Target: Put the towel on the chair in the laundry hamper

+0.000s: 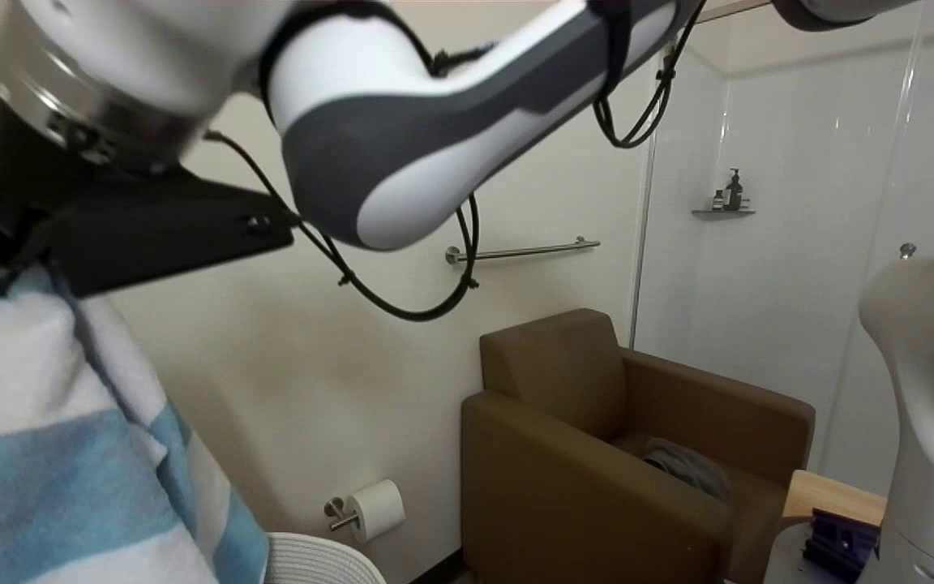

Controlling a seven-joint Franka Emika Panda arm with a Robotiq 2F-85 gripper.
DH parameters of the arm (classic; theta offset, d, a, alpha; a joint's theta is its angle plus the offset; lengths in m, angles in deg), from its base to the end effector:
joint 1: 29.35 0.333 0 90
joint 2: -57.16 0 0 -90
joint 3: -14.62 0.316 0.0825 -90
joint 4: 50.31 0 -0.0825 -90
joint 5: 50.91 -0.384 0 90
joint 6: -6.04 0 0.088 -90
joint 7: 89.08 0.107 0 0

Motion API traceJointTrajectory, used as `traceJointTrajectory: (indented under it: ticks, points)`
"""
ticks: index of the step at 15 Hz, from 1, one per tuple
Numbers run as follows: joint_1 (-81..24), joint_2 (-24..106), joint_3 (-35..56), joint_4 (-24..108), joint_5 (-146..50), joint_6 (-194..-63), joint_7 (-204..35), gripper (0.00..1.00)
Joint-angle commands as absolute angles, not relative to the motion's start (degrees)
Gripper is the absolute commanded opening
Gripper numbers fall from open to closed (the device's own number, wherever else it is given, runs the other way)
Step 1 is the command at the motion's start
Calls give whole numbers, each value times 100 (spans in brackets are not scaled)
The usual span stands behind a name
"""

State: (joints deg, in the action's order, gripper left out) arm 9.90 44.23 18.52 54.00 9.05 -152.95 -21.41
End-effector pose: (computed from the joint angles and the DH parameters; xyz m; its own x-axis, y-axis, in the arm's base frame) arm 0.4558 0.4746 0.4803 0.5303 0.2651 0.8053 0.3906 -0.9194 0.0454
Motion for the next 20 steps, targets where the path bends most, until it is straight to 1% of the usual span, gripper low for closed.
traceJointTrajectory:
  ticks: [1, 3, 5, 8, 10, 11, 12, 13, 15, 16, 18, 19, 20]
  points:
    - [453, 4093, 1708, 5938, 625, -16720, -2220, 7]
    - [46, 3719, 1848, 6220, 168, -17201, -2558, 7]
    - [-331, 3318, 2129, 6233, -136, -17293, -2944, 7]
    - [-923, 2747, 2877, 5973, -645, -16724, -3715, 7]
    - [-860, 2396, 3040, 5742, -1504, -16429, -4668, 7]
    - [-1230, 2101, 3548, 5495, -1440, -16244, -4869, 7]
    - [-928, 1943, 3363, 5375, -2031, -16178, -5455, 7]
    - [-1317, 1690, 3885, 5150, -1857, -15882, -5529, 7]
    - [-1403, 1269, 4140, 4848, -2078, -15495, -6019, 7]
    - [-1079, 1179, 3855, 4772, -2774, -15429, -6579, 7]
    - [-965, 1015, 3680, 4658, -3511, -15230, -7262, 7]
    - [-938, 942, 3624, 4582, -3781, -15118, -7492, 32]
    - [-920, 846, 3583, 4572, -3986, -15155, -7725, 33]
